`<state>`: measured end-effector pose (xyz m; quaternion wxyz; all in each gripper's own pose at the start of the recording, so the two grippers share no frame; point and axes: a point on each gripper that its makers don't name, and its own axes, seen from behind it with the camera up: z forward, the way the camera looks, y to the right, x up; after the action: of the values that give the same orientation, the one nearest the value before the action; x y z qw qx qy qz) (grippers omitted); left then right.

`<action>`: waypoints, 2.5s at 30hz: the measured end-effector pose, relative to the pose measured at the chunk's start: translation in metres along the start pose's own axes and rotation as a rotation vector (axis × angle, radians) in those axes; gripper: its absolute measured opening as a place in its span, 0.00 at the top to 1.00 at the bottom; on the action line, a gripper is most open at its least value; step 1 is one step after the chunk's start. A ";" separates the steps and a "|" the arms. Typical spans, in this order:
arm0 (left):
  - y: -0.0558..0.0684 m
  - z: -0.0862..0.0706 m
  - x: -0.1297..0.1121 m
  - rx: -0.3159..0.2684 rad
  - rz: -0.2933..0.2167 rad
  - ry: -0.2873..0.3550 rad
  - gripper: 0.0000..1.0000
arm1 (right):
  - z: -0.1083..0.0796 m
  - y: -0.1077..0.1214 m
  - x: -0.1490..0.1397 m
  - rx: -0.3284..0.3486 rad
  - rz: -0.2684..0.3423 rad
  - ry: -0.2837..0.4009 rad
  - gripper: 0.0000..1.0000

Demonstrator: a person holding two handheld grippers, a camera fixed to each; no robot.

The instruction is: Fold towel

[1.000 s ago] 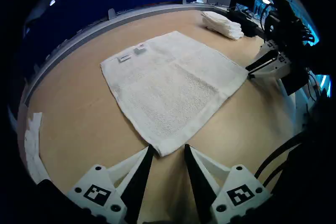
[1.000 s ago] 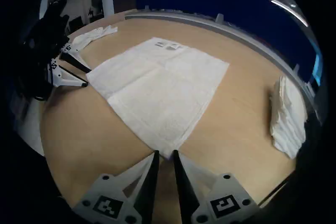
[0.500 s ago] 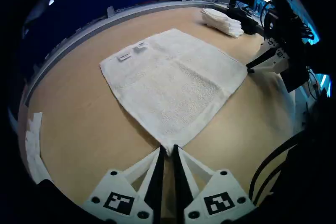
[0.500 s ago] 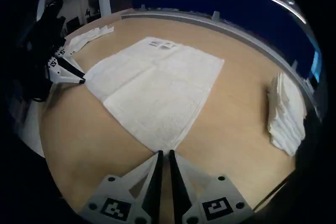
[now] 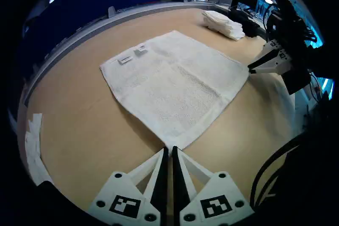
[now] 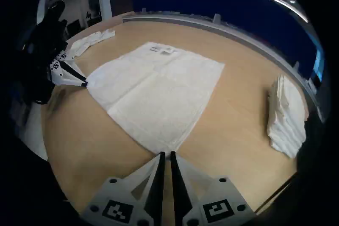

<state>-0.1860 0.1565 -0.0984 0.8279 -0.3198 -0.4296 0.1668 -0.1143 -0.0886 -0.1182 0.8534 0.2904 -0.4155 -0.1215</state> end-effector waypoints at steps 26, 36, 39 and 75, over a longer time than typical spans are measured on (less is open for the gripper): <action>0.042 -0.076 0.013 -0.084 -0.162 -0.006 0.93 | -0.079 -0.031 0.033 0.063 0.060 0.043 0.90; 0.053 -0.093 0.014 -0.110 -0.197 -0.017 0.93 | -0.098 -0.037 0.036 0.073 0.077 0.041 0.90; 0.052 -0.096 0.016 -0.116 -0.204 -0.019 0.93 | -0.099 -0.038 0.038 0.077 0.084 0.044 0.90; -0.024 -0.028 0.072 -0.176 -0.428 -0.117 0.93 | -0.018 0.054 0.103 0.039 0.173 0.031 0.90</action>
<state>-0.1212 0.1675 -0.0507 0.7871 -0.2821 -0.5477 -0.0322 -0.0376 -0.0844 -0.0294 0.8611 0.2719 -0.4281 -0.0347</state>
